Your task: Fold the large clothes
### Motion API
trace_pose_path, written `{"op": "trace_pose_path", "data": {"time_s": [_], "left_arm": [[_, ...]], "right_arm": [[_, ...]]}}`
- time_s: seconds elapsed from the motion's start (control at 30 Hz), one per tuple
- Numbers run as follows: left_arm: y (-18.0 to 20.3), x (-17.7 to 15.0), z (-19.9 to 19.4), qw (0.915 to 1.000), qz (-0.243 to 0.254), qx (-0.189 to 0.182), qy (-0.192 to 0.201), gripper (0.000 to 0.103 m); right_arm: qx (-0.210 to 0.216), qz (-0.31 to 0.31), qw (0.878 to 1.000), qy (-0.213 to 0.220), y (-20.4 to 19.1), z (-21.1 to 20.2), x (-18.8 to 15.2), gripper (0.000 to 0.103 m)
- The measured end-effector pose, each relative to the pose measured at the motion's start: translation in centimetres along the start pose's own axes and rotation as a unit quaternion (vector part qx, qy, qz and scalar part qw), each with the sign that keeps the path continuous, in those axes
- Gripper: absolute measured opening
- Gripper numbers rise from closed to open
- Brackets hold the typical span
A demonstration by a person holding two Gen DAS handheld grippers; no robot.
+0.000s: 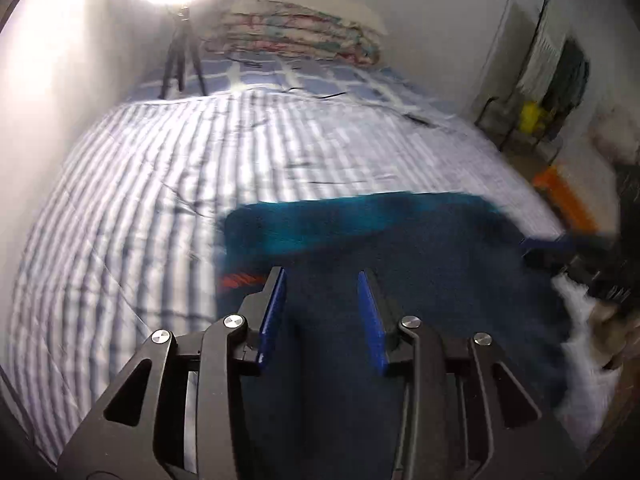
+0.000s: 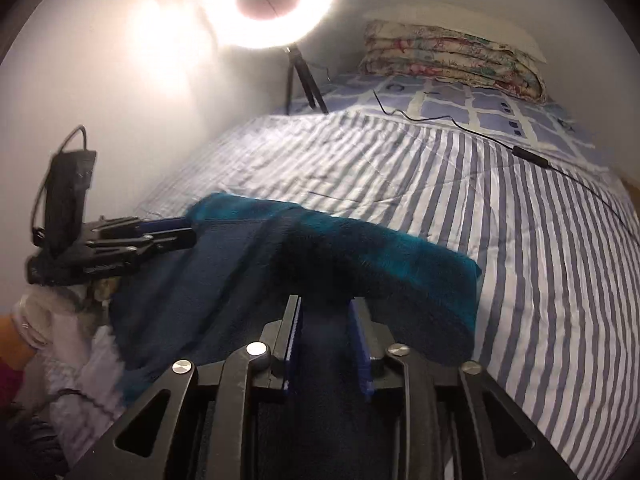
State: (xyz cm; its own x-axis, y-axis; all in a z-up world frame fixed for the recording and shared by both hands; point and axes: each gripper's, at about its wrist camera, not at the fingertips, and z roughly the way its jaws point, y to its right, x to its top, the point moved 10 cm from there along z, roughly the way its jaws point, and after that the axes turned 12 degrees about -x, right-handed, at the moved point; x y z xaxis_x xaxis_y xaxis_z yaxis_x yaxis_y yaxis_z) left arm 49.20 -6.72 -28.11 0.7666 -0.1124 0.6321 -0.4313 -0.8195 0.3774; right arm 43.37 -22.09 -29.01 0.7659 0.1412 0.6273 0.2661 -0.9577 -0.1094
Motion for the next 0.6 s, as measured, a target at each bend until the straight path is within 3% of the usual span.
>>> {"op": "trace_pose_path", "data": {"time_s": [0.1, 0.23, 0.33, 0.4, 0.5, 0.6], "left_arm": [[3.3, -1.4, -1.1, 0.9989, -0.011, -0.045, -0.002, 0.037], [6.3, -4.6, 0.0, 0.9959, -0.015, -0.081, -0.038, 0.037], [6.3, -7.5, 1.7, 0.9951, 0.012, -0.065, -0.074, 0.038], [6.2, -7.9, 1.1, 0.9941, 0.039, -0.059, -0.082, 0.038], [5.6, -8.0, -1.1, 0.9947, 0.024, -0.061, -0.079, 0.038], [4.3, -7.3, -3.8, 0.9972, 0.014, -0.049, -0.055, 0.038]], "right_arm": [[0.026, 0.004, 1.0, -0.009, -0.9, -2.7, -2.2, 0.027], [-0.003, 0.006, 0.999, -0.052, 0.1, -3.1, -6.3, 0.026], [0.01, 0.04, 0.995, -0.093, 1.0, -2.7, -9.9, 0.026], [0.007, 0.019, 0.994, -0.11, 0.8, -3.4, -11.5, 0.025], [0.01, -0.008, 0.994, -0.112, 0.3, -5.7, -12.2, 0.025], [0.018, 0.033, 0.995, -0.088, 1.4, -8.1, -11.5, 0.028]]}}
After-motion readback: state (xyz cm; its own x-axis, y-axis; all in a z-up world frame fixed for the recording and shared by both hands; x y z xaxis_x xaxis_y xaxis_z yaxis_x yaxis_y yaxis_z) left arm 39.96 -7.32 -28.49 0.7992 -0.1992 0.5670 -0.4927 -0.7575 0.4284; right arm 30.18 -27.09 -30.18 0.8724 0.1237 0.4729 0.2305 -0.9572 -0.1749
